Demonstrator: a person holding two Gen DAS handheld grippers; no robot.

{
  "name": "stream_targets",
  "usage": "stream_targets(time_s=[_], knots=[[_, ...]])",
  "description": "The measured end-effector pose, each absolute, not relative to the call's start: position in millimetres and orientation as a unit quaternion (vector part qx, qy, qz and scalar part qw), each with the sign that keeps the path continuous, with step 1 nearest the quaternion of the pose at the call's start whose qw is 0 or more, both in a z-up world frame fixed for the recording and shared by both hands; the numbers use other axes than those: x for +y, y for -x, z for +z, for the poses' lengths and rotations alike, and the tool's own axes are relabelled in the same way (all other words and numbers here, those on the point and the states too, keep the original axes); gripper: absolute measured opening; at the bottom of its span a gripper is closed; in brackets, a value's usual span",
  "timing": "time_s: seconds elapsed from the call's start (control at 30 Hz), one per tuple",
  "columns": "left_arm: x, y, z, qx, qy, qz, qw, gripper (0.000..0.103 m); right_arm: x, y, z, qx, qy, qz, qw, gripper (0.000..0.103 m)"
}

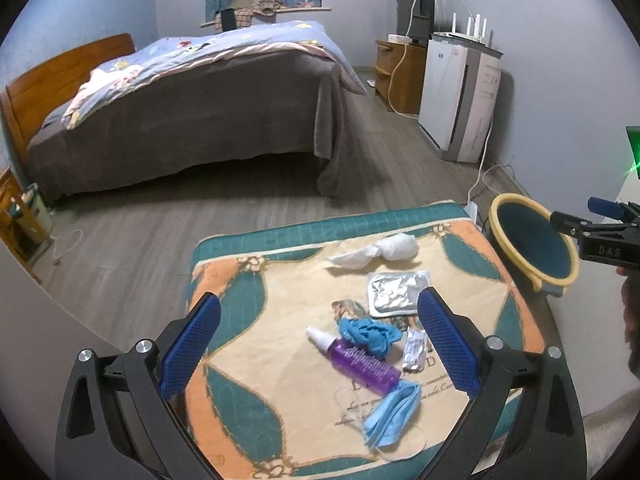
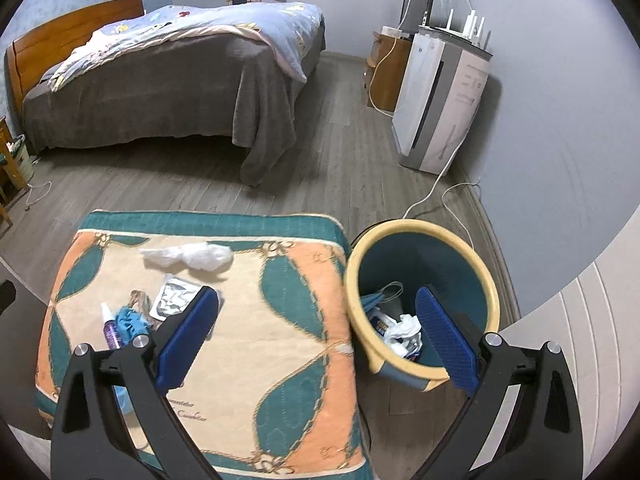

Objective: Collect trash
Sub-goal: 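Grasp the second blue face mask with the left tool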

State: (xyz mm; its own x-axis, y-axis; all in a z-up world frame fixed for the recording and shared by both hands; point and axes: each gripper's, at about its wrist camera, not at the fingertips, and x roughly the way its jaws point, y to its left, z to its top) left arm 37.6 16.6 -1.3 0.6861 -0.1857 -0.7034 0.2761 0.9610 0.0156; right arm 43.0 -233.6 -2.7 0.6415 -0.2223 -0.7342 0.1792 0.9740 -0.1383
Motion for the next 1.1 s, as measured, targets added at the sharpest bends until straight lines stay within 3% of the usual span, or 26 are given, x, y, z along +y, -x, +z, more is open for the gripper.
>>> stream_targets(time_s=[0.53, 0.97, 1.03, 1.07, 1.1], knots=[[16.0, -42.3, -55.9, 0.421, -0.085, -0.141, 0.892, 0.098, -190.8, -59.4, -59.8, 0.477, 0.035, -0.08, 0.875, 0.097], [-37.4, -10.9, -125.8, 0.487, -0.143, -0.227, 0.831, 0.095, -178.3, -65.9, -61.1, 0.492, 0.036, -0.077, 0.866, 0.097], [-43.8, -7.7, -139.6, 0.499, -0.159, -0.231, 0.82, 0.088, -181.7, -66.8, -61.1, 0.494, 0.028, -0.08, 0.865, 0.097], [-46.0, -6.8, -145.4, 0.505, -0.168, -0.231, 0.815, 0.073, -184.1, -67.4, -60.7, 0.494, 0.019, -0.082, 0.865, 0.097], [-47.9, -6.4, -152.5, 0.517, -0.175, -0.235, 0.805, 0.05, -185.5, -67.5, -60.1, 0.494, 0.013, -0.081, 0.866, 0.097]])
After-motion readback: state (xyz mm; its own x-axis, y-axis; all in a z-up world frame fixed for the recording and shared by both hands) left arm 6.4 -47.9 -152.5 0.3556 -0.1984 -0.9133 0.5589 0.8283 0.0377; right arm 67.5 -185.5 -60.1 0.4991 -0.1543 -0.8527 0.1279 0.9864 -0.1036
